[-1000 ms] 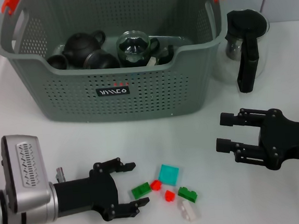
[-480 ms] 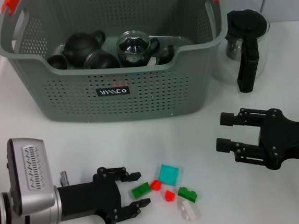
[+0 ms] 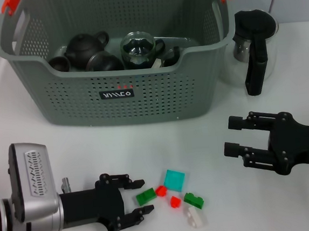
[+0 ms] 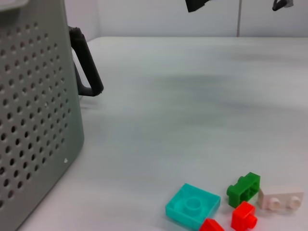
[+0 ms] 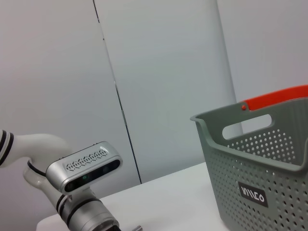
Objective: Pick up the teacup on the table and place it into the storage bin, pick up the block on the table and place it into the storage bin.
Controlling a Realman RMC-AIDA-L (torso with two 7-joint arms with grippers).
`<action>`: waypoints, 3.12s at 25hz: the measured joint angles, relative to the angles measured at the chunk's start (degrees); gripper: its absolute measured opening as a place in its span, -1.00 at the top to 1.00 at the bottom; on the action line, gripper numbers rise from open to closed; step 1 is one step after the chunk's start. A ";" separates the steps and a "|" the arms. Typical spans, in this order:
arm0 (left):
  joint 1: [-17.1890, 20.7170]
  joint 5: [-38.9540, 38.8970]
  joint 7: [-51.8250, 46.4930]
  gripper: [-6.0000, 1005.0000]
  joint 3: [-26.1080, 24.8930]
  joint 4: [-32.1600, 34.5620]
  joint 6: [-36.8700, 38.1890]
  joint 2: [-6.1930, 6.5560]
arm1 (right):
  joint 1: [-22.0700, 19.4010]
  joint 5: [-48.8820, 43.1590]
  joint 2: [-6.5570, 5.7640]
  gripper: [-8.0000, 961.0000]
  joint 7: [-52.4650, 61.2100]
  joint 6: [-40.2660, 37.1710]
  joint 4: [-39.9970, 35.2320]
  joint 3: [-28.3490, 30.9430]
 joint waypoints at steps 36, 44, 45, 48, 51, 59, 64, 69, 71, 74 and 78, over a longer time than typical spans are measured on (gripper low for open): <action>-12.10 -3.38 -50.83 0.52 -27.53 -31.43 24.63 0.75 | 0.43 0.00 0.21 -0.34 -0.09 0.13 0.05 -0.13; -25.79 14.00 -75.28 0.44 -9.41 -31.31 1.53 7.18 | 0.94 0.00 0.42 -0.34 -0.09 -0.05 0.01 -0.42; -26.75 16.49 -77.59 0.43 -7.92 -31.11 -0.11 7.29 | 1.14 0.00 0.53 -0.34 -0.09 -0.08 -0.10 -0.45; -29.29 24.18 -82.65 0.40 -5.65 -29.82 -3.27 6.81 | 1.56 -0.08 0.80 -0.34 -0.09 -0.30 -0.39 -0.52; -30.75 30.14 -84.19 0.36 -5.17 -28.99 -5.96 5.10 | 2.05 -1.37 0.78 -0.34 0.11 -0.36 -0.34 -0.58; -30.39 31.29 -84.25 0.28 -3.13 -33.06 -4.91 3.04 | 2.46 -2.47 0.90 -0.36 1.16 -0.56 -0.69 -0.66; -19.17 16.37 -78.12 -0.01 -7.29 -47.90 -2.48 0.09 | 3.32 -8.43 1.26 -0.36 1.37 -3.16 -3.53 -0.72; -6.80 -6.49 -69.63 -0.72 -12.88 -50.91 4.03 0.43 | 6.54 -15.76 1.94 -0.34 4.96 -3.45 -9.02 -0.72; -3.76 -14.09 -64.70 -0.74 -18.29 -46.84 10.38 0.15 | 8.80 -18.11 1.85 -0.34 8.47 -2.97 -9.82 -0.79; -1.17 -20.16 -59.97 -0.78 -24.59 -39.17 17.20 0.40 | 11.81 -23.54 1.79 -0.34 14.36 -2.74 -11.37 -1.29; -0.20 -20.62 -56.45 -0.82 -30.08 -28.43 20.86 2.04 | 14.87 -29.85 2.23 -0.34 22.27 -2.07 -14.91 -2.73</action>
